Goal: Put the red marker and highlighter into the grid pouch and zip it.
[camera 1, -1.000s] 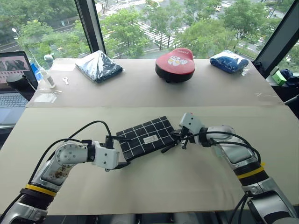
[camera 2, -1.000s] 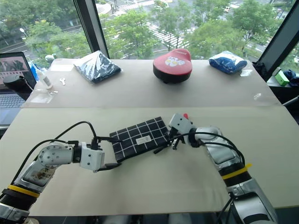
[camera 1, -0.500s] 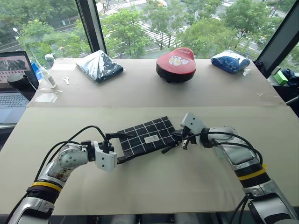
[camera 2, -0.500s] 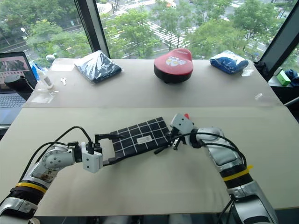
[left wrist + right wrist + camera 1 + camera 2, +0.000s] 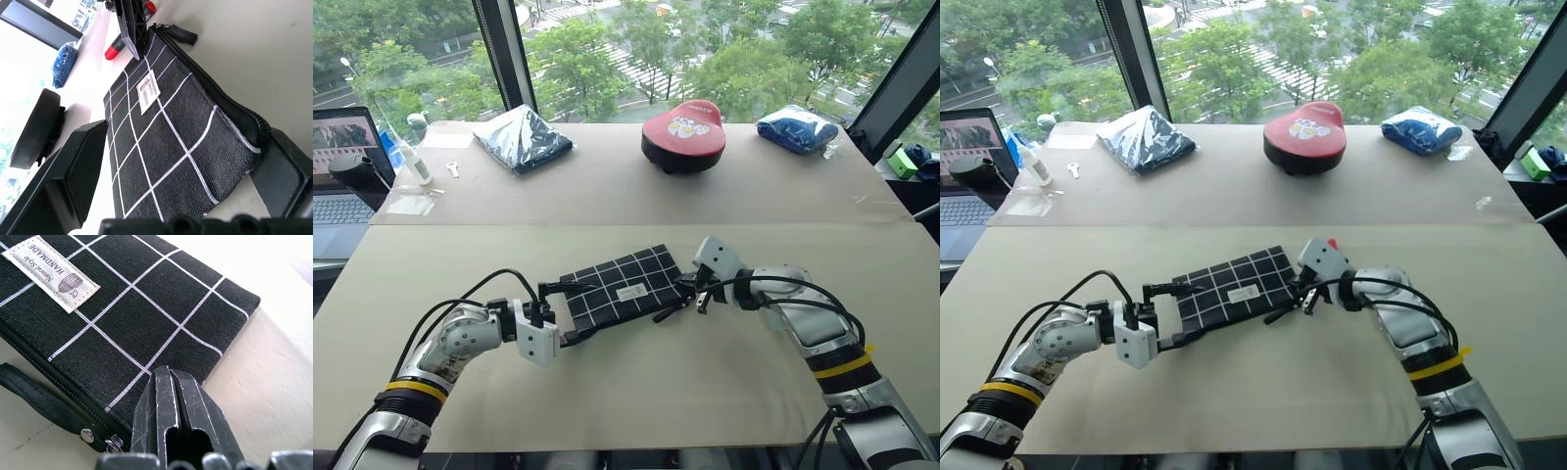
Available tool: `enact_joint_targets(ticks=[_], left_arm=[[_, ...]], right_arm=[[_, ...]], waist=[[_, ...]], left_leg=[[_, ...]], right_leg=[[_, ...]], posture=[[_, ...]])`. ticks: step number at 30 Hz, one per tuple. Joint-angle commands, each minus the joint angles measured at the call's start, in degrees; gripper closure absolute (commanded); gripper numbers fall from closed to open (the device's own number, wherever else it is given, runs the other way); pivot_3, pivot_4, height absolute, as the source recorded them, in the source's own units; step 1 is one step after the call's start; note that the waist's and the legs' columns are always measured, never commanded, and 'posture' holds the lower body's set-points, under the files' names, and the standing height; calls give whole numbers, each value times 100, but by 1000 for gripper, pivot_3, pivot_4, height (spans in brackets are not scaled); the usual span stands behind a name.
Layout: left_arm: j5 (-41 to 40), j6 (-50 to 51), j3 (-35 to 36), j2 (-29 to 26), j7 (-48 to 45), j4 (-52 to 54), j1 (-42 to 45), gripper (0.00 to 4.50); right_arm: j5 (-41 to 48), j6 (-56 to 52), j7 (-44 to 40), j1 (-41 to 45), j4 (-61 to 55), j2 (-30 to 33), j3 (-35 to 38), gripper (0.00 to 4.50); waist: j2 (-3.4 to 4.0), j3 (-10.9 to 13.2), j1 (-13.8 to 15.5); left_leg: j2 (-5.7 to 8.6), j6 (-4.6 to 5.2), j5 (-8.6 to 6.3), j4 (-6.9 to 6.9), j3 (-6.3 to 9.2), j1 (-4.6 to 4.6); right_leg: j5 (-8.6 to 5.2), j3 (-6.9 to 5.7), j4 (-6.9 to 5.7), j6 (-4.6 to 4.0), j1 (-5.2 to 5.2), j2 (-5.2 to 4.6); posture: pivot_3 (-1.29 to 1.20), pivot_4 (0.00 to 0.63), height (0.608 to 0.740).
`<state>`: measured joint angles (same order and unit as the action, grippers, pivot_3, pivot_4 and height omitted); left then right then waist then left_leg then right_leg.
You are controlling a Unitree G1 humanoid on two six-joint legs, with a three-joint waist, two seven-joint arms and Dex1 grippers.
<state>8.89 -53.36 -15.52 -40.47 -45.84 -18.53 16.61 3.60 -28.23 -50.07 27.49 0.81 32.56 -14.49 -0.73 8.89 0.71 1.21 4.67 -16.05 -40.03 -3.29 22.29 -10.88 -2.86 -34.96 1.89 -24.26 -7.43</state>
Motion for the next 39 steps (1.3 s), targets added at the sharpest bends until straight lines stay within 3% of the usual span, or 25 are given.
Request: enact_joint_targets(ticks=[1,6,8,14,17,19,24,26,29,33,39], left_arm=[[-131,2,-116,-85,-132,-50,23,2185],[-265,-33,-131,-88,-189,-190,84,3960],[-230,-68,-86,-32,-85,-266,135,4451],[-333,97,-85,50,-60,-396,102,4451],[-544,333,34,152,31,-440,12,4500],[-638,439,98,194,50,-432,-36,4500],[-844,735,267,305,122,-360,-135,4500],[-1221,1249,459,497,252,-168,-172,4500],[-1562,1828,678,742,390,103,-196,4500],[-1769,2440,840,988,506,556,-182,4500],[-1513,2556,737,1088,440,962,-194,4500]], right_arm=[[35,-178,-93,-90,28,54,-6,4500],[69,-171,-113,-116,-12,53,10,4500],[81,-148,-130,-125,-25,55,15,4500],[412,-299,-57,-133,44,-163,358,4500],[905,-828,630,222,669,-703,1241,3758],[990,-984,854,366,808,-798,1483,3008],[1919,-1828,305,356,-27,-600,1839,1303],[2761,-2595,228,641,-139,-460,2579,655],[3164,-2860,169,806,-223,-102,3038,655],[2516,-2271,181,352,-643,365,2227,655],[1286,-1477,986,402,-240,96,1036,655]], waist=[[0,0,-1],[0,0,-8],[0,0,-7],[1,0,1],[2,0,-9],[8,2,-6],[14,2,-1],[21,3,-5],[24,7,5],[18,4,-7],[17,4,-100]], left_leg=[[0,0,0,0,0,0],[-1,0,0,1,0,-1],[-2,1,-1,2,0,-2],[-1,1,0,1,-1,-3],[-4,-1,1,1,0,-5],[-4,-6,4,3,-1,-3],[-4,-7,4,10,2,3],[-5,-8,5,18,1,4],[-8,-8,6,15,2,14],[-8,0,0,14,4,26],[-3,-18,7,17,-22,47]], right_leg=[[0,-1,0,0,0,0],[0,-1,1,0,-1,0],[0,-2,0,0,-1,0],[0,-4,0,0,2,0],[0,-3,0,0,2,0],[5,-2,-1,-6,-2,0],[7,-6,-1,-7,-11,-6],[7,-5,-1,-7,-16,-9],[10,-8,-1,-10,-20,-9],[11,-19,6,-7,-28,-9],[11,-15,5,-7,-59,-4]], posture=[[0,150,740],[0,150,740],[0,150,740],[0,150,740],[0,150,740],[0,150,740],[0,150,740],[0,150,740],[0,150,740],[0,150,740],[0,150,740]])
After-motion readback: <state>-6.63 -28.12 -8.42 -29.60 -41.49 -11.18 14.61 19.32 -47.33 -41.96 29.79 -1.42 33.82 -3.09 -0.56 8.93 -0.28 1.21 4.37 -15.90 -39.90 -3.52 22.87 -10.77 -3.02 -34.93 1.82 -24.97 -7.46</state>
